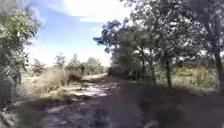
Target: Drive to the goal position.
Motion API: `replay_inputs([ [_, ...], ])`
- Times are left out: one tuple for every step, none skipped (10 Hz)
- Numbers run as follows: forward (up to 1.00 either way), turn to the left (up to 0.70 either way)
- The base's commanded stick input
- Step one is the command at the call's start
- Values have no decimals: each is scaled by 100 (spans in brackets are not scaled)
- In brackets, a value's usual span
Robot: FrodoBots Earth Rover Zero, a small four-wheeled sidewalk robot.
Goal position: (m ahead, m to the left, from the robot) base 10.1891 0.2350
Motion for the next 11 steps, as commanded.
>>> replay_inputs([
  [70,0],
  [70,0],
  [70,0],
  [70,0],
  [70,22],
  [70,35],
  [70,35],
  [70,4],
  [70,0],
  [70,0],
  [70,0],
])
